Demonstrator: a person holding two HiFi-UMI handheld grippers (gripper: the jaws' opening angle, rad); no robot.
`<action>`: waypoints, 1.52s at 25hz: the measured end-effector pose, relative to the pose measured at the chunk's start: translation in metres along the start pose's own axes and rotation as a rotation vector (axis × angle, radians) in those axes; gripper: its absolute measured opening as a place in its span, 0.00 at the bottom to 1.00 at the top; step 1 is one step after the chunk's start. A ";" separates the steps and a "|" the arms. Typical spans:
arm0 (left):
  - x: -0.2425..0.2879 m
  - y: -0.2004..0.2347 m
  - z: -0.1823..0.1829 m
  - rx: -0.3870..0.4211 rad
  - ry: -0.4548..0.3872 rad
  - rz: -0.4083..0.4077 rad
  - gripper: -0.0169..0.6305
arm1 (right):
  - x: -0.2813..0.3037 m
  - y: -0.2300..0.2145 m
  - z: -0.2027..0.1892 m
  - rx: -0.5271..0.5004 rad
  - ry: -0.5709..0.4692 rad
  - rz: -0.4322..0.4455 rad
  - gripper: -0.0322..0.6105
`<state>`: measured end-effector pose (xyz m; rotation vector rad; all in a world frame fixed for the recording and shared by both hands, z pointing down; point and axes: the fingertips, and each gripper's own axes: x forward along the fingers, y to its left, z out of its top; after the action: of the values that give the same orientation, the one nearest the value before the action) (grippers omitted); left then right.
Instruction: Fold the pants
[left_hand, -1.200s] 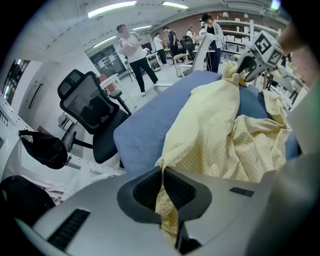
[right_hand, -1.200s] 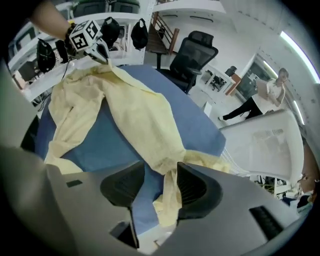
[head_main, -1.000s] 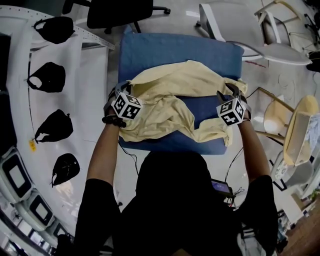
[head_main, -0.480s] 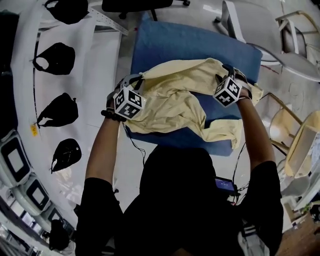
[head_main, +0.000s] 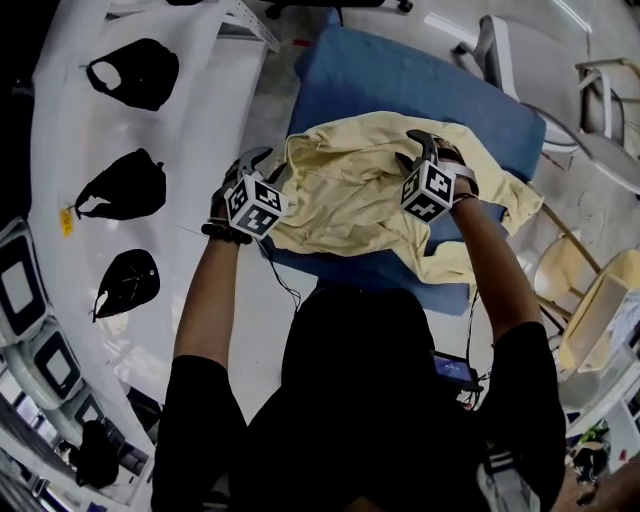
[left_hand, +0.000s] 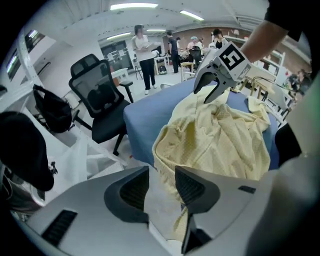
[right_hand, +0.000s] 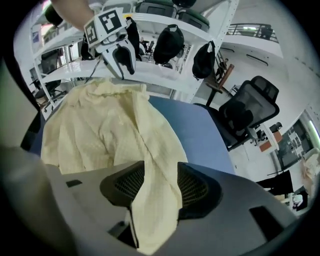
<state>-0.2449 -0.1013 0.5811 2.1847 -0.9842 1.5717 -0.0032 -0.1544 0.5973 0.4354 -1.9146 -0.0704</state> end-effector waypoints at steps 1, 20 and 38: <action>-0.002 -0.002 -0.008 -0.027 -0.004 -0.017 0.30 | 0.001 0.006 0.015 0.001 -0.027 0.012 0.38; -0.003 -0.021 -0.126 -0.319 0.110 -0.107 0.10 | 0.070 0.058 0.184 0.018 -0.070 0.110 0.18; -0.036 -0.001 -0.198 -0.502 0.127 0.036 0.10 | 0.032 0.091 0.258 0.116 -0.074 0.020 0.13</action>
<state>-0.3942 0.0270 0.6216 1.7123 -1.2241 1.2819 -0.2730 -0.1204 0.5505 0.4973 -2.0022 0.0379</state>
